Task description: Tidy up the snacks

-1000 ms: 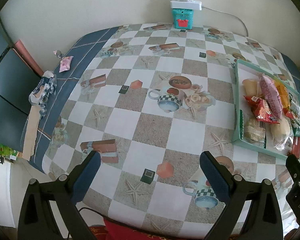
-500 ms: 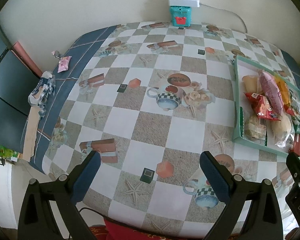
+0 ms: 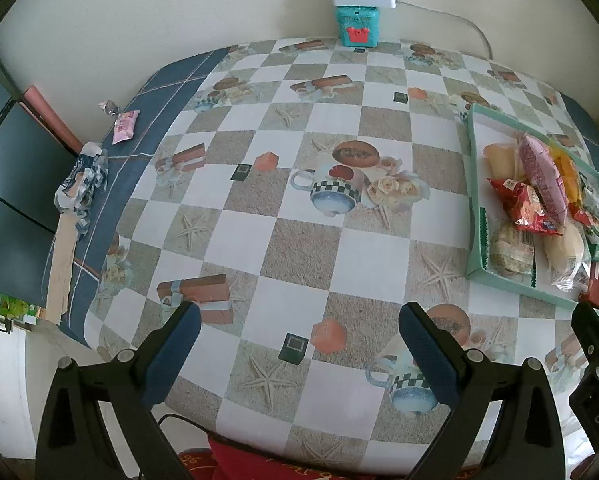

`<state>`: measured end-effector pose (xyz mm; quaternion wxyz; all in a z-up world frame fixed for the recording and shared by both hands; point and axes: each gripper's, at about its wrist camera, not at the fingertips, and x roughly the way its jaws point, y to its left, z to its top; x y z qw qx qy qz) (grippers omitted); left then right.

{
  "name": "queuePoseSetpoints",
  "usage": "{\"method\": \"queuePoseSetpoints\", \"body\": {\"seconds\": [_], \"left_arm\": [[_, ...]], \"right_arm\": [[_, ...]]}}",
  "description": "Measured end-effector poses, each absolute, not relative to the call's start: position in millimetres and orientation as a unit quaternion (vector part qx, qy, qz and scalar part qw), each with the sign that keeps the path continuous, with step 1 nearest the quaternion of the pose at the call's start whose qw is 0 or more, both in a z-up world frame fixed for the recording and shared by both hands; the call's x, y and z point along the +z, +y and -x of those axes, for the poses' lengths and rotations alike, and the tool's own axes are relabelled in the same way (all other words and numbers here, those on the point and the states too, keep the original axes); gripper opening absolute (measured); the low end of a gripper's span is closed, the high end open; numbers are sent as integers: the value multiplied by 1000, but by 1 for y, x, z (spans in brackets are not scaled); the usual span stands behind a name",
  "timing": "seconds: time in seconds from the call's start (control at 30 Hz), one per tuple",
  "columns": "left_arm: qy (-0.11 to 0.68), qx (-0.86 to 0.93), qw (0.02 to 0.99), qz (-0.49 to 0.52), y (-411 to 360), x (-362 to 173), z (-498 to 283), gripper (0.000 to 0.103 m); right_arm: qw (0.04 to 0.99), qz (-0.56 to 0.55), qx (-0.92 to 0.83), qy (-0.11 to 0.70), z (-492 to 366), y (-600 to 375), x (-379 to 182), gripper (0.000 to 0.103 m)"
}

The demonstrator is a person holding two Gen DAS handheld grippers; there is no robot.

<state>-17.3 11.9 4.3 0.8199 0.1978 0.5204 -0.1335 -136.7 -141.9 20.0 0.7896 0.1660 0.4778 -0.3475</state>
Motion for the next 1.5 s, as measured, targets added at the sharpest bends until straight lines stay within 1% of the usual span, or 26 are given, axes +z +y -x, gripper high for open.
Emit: {"method": "queuePoseSetpoints", "body": {"seconds": [1.5], "left_arm": [[532, -134, 810, -205, 14, -3, 14, 99]], "right_arm": [[789, -163, -343, 482, 136, -141, 16, 103]]}}
